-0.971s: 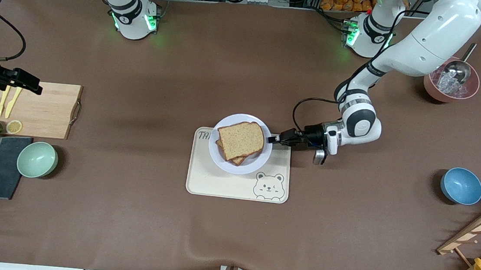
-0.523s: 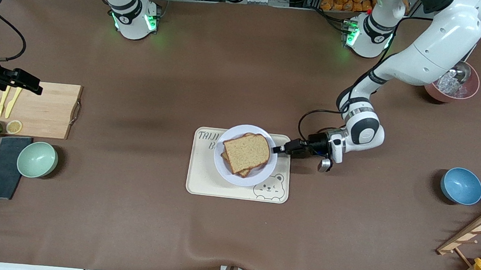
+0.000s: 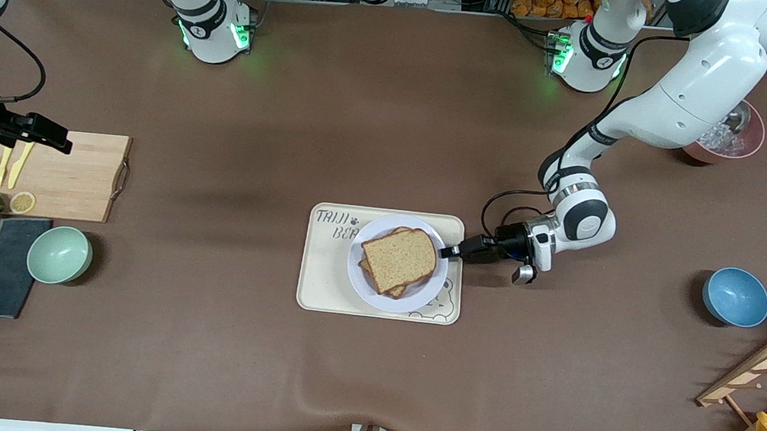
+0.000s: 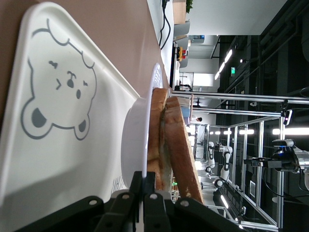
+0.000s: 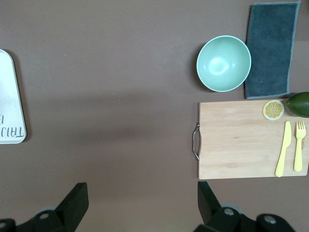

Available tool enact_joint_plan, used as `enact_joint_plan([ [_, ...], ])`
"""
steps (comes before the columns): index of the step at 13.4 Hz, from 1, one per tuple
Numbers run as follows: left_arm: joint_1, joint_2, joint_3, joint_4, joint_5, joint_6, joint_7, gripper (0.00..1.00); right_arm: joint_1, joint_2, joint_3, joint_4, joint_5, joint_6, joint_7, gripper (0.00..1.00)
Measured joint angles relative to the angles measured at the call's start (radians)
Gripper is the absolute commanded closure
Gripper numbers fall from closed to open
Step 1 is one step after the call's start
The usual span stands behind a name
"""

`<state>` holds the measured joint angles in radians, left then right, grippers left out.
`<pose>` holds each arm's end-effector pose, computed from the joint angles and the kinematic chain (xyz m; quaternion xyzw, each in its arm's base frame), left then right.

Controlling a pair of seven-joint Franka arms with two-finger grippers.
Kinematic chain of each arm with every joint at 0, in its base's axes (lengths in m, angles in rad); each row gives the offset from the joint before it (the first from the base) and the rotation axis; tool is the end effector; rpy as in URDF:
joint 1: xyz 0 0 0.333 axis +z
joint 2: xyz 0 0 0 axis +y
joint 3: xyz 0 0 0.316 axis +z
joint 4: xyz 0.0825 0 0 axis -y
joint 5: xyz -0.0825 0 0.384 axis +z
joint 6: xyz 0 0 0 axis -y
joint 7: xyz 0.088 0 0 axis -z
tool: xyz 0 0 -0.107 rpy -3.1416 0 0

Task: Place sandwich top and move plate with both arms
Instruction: 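Slide the plate with the left gripper onto the bear tray, then open the left gripper and release the plate rim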

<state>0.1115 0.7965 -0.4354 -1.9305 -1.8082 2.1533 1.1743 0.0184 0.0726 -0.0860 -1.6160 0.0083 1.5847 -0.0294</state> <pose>0.5540 -0.2282 0.1114 0.7479 0.1051 0.0637 0.6524 0.5715 -0.0362 0.5636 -0.9985 0.0194 0.0517 0.0035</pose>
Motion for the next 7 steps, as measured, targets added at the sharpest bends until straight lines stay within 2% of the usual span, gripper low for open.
enact_joint_plan([
  [7, -0.003, 0.042, 0.029, 0.028, 0.098, 0.0, 0.0, 1.0, 0.0, 0.011, 0.0, 0.0, 0.002, 0.0, 0.0, 0.0],
])
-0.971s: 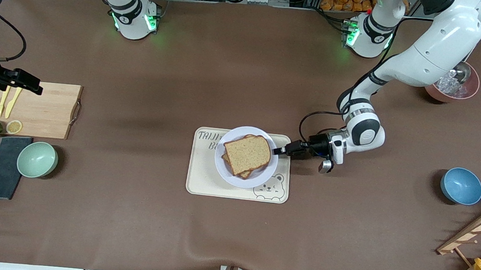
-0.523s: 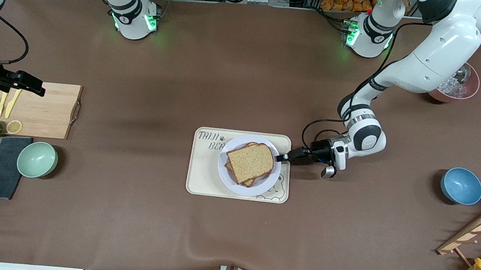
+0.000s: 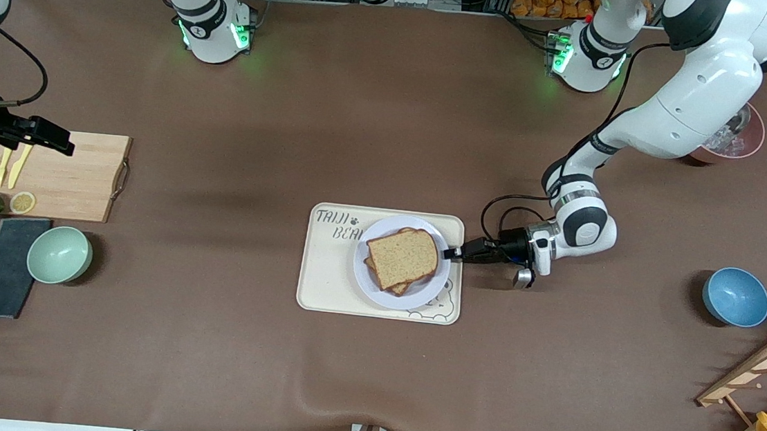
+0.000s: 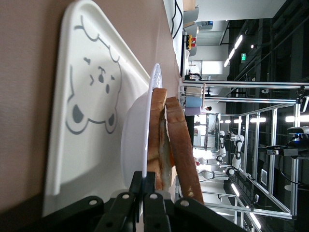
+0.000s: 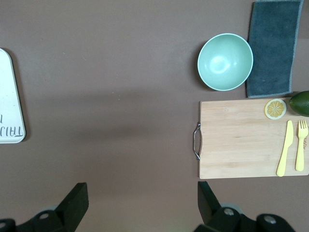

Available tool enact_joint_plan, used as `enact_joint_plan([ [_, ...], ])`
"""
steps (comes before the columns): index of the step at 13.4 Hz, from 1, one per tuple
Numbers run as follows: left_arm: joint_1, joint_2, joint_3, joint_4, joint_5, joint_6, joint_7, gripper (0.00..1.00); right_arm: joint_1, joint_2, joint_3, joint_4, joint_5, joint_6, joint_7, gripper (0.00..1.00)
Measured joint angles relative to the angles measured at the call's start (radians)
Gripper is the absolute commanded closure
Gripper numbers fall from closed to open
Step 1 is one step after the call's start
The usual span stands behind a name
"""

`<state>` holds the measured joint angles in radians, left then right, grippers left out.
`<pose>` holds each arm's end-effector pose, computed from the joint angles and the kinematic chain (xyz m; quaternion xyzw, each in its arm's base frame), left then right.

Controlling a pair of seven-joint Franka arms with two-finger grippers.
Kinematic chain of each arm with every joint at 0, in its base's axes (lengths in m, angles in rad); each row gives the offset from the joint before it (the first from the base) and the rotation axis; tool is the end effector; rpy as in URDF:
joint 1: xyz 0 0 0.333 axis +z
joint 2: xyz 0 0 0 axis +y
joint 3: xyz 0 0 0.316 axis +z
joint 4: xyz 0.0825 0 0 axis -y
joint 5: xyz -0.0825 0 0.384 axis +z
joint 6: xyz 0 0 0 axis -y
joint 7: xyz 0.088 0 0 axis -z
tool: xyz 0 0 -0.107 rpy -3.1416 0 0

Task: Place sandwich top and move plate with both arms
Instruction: 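Open the left gripper and release the plate rim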

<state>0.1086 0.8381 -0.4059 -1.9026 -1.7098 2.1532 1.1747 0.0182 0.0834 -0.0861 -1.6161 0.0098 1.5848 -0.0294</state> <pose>0.5561 -0.2149 0.0901 0.7659 0.0759 0.0533 0.6362 0.5739 -0.0362 0.5574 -0.9982 0.0196 0.0570 0.0041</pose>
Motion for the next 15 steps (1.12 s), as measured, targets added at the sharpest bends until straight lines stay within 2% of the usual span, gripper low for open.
enact_joint_plan([
  [1, -0.001, 0.002, 0.001, 0.001, 0.001, 0.0, 0.0, 1.0, 0.0, 0.002, 0.0, 0.0, 0.0, 0.0, 0.0, 0.0],
  [2, -0.005, 0.002, 0.005, 0.003, 0.002, 0.0, 0.0, 0.77, 0.0, 0.003, 0.0, 0.0, 0.0, 0.0, 0.0, 0.0],
  [3, -0.011, 0.002, 0.012, 0.005, 0.003, 0.0, 0.0, 0.41, -0.001, 0.003, 0.0, 0.0, 0.0, 0.001, 0.0, 0.0],
  [4, -0.018, 0.002, 0.022, 0.008, 0.004, -0.001, -0.003, 0.0, -0.001, 0.003, 0.0, 0.0, 0.0, 0.001, 0.001, 0.0],
  [7, -0.024, 0.002, 0.039, 0.014, 0.01, -0.003, -0.05, 0.0, -0.008, 0.003, -0.001, 0.0, 0.0, 0.001, 0.001, 0.0],
  [11, -0.014, -0.007, 0.044, 0.036, 0.091, -0.016, -0.227, 0.0, -0.02, 0.005, -0.002, -0.001, 0.0, 0.001, 0.001, 0.0],
  [15, -0.013, -0.041, 0.044, 0.04, 0.104, -0.016, -0.367, 0.0, -0.021, 0.007, -0.001, -0.002, 0.002, 0.002, 0.001, 0.0],
])
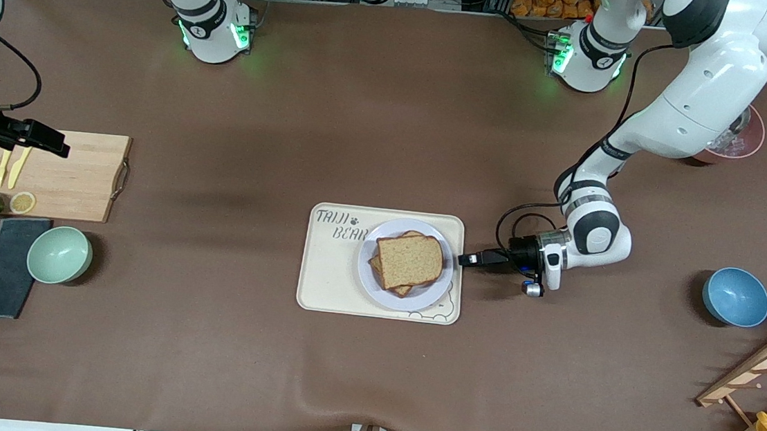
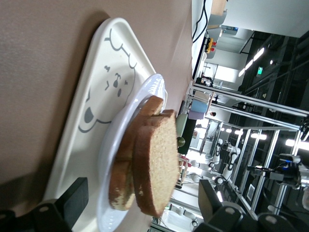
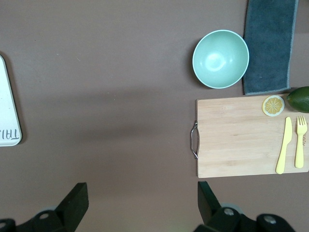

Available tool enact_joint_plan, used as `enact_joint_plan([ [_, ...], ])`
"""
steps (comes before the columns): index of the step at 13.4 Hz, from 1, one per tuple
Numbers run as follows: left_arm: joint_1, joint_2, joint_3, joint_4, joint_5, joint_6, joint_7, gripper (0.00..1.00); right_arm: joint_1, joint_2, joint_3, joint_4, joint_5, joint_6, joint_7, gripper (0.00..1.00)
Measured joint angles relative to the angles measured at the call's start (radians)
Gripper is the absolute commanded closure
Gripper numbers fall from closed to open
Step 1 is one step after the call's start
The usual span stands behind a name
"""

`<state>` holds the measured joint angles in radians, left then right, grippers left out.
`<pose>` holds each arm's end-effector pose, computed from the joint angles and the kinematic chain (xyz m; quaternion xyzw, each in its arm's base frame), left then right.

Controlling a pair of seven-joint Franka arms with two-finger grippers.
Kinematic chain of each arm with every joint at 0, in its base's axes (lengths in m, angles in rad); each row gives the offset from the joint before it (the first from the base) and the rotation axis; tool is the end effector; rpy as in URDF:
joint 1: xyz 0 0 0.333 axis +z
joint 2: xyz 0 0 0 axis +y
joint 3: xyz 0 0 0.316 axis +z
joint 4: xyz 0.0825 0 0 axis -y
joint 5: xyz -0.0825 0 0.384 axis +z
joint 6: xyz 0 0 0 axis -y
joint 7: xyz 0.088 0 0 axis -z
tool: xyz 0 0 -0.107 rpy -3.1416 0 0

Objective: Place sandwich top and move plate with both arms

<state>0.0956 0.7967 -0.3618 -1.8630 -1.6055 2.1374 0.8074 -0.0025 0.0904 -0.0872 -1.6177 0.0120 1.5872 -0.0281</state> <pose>0.5808 -0.1983 0.1156 0.7667 0.1562 -0.0385 0.6215 0.5747 -0.0485 0.5528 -0.9977 0.0313 0.0600 0.0056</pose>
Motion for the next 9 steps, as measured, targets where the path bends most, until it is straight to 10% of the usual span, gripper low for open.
enact_joint_plan([
  [9, -0.012, -0.186, 0.0, 0.042, 0.299, 0.004, -0.409, 0.0, 0.0, -0.011, 0.0, 0.007, 0.0, 0.058, 0.0, 0.0],
])
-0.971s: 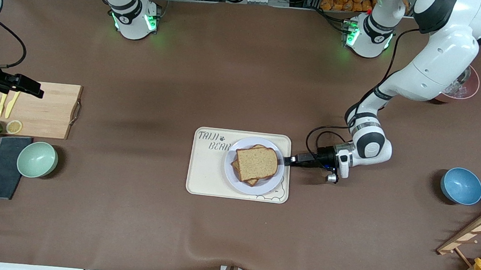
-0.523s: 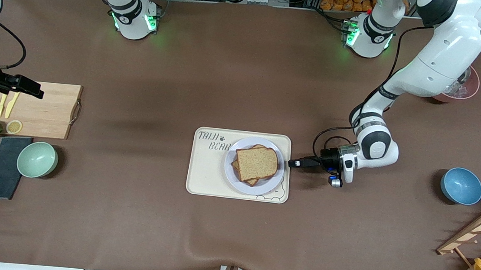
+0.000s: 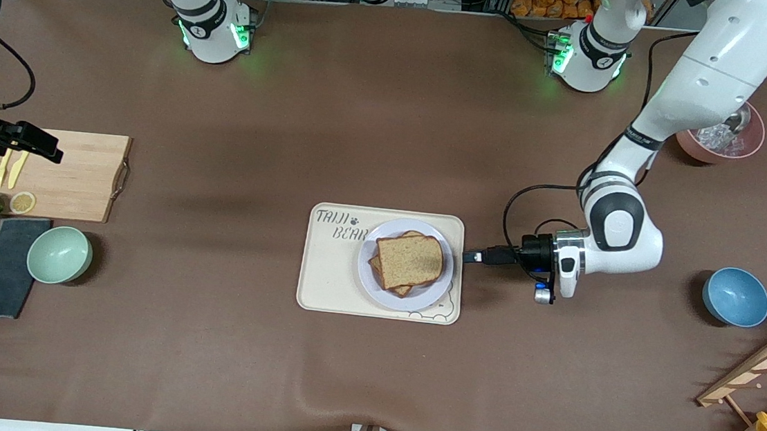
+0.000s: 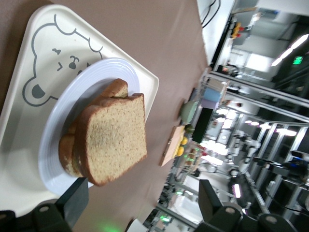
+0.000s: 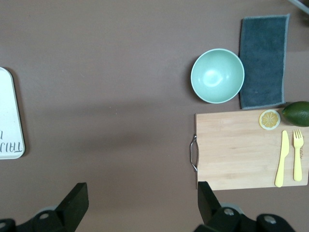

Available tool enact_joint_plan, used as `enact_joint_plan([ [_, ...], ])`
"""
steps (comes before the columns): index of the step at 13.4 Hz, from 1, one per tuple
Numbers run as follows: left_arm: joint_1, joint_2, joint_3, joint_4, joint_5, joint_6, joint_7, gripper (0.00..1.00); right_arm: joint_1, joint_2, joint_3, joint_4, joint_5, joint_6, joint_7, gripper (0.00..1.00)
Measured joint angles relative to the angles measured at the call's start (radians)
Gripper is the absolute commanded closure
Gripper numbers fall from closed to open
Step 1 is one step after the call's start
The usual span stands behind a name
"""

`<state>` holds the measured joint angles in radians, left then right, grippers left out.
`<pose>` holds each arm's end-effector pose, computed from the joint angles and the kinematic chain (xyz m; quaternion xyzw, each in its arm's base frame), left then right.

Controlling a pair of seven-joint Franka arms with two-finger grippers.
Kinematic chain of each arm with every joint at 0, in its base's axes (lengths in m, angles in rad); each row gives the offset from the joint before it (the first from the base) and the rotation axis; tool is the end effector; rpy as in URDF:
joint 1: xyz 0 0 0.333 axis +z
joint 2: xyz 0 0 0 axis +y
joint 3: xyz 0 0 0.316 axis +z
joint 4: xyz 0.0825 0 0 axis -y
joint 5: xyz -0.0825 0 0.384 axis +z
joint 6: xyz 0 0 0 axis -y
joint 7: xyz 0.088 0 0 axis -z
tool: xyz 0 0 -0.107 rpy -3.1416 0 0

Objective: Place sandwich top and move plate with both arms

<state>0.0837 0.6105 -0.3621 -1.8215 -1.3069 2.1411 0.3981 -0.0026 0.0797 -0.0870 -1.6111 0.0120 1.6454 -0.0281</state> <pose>0.6141 -0.2003 0.2305 0.8160 0.1386 -0.0927 0.5535 0.5794 -0.0491 0.5666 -0.9993 0.0313 0.0224 0.0038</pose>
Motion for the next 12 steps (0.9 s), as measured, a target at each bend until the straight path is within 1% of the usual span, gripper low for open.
enact_joint_plan([
  [1, 0.0, -0.022, 0.0, 0.027, 0.097, 0.002, -0.088, 0.0, 0.0, -0.006, 0.0, 0.0, 0.0, 0.005, 0.0, 0.0],
  [2, 0.0, -0.043, 0.0, 0.062, 0.218, 0.002, -0.186, 0.0, 0.0, -0.013, 0.0, 0.001, 0.0, 0.005, 0.0, 0.0],
  [3, 0.0, -0.065, -0.001, 0.113, 0.368, -0.006, -0.304, 0.0, 0.0, -0.023, 0.0, 0.001, 0.0, 0.006, 0.0, 0.0],
  [4, 0.0, -0.087, -0.003, 0.178, 0.521, -0.047, -0.412, 0.0, 0.0, -0.032, 0.0, 0.002, 0.0, 0.006, 0.0, 0.0],
  [6, -0.005, -0.118, -0.008, 0.345, 0.806, -0.224, -0.58, 0.0, -0.002, -0.045, -0.001, 0.003, -0.002, 0.009, 0.0, 0.0],
  [7, -0.006, -0.132, -0.012, 0.406, 0.913, -0.311, -0.624, 0.0, -0.003, -0.048, -0.001, 0.003, -0.003, 0.01, 0.0, 0.0],
  [8, -0.007, -0.15, -0.016, 0.438, 1.001, -0.363, -0.638, 0.0, -0.004, -0.048, -0.002, 0.003, -0.003, 0.01, 0.0, 0.0],
  [10, -0.009, -0.202, -0.024, 0.46, 1.188, -0.421, -0.64, 0.0, -0.004, -0.048, -0.002, 0.002, -0.003, 0.011, 0.0, 0.0],
  [11, -0.01, -0.234, -0.028, 0.463, 1.251, -0.464, -0.64, 0.0, -0.004, -0.048, -0.002, 0.002, -0.003, 0.011, 0.0, 0.0],
  [12, -0.011, -0.269, -0.028, 0.464, 1.284, -0.507, -0.64, 0.0, -0.004, -0.048, -0.002, 0.002, -0.003, 0.011, 0.0, 0.0],
])
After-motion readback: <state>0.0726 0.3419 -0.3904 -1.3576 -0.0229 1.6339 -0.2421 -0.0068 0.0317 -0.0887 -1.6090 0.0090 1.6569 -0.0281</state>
